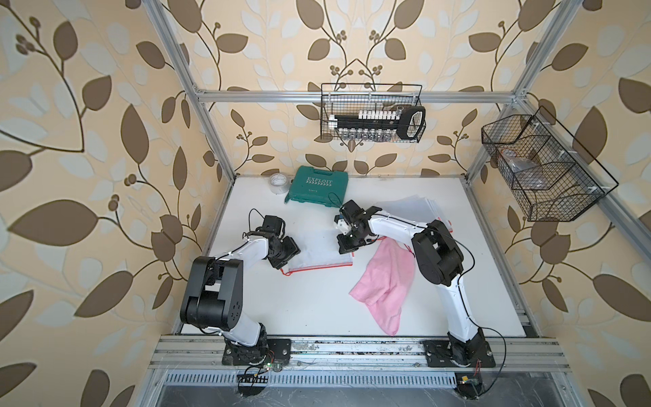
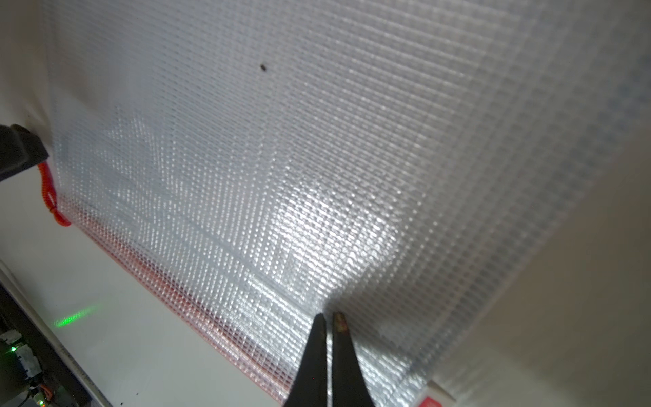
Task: Wipe the document bag
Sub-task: Move the document bag to the center of the board.
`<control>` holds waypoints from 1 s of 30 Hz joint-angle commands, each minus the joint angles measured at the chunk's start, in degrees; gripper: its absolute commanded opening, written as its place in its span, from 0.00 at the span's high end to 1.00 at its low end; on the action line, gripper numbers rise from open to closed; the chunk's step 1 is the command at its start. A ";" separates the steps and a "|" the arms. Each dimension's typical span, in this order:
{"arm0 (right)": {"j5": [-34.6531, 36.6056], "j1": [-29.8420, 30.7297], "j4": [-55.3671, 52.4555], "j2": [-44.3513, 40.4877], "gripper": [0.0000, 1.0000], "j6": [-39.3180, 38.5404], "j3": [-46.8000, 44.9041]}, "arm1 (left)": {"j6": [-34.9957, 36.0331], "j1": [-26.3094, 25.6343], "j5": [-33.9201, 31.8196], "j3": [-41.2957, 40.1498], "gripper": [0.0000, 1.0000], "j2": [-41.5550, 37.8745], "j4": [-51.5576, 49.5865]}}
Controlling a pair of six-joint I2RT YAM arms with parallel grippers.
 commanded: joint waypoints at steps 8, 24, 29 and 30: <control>0.93 -2.00 -9.49 6.14 1.00 -1.86 -3.66 | 1.60 0.64 2.37 -3.84 0.37 3.60 4.62; -3.72 -2.27 -9.95 7.44 1.00 -1.44 -2.18 | -10.34 -0.53 11.36 -14.99 0.49 4.36 19.74; -3.81 -2.32 -9.94 7.26 1.00 -1.46 -2.49 | -10.34 -0.51 12.44 -14.20 0.65 3.36 20.46; -3.84 -2.27 -9.93 7.18 1.00 -1.48 -2.55 | -10.34 -0.49 12.69 -14.20 0.69 3.29 20.64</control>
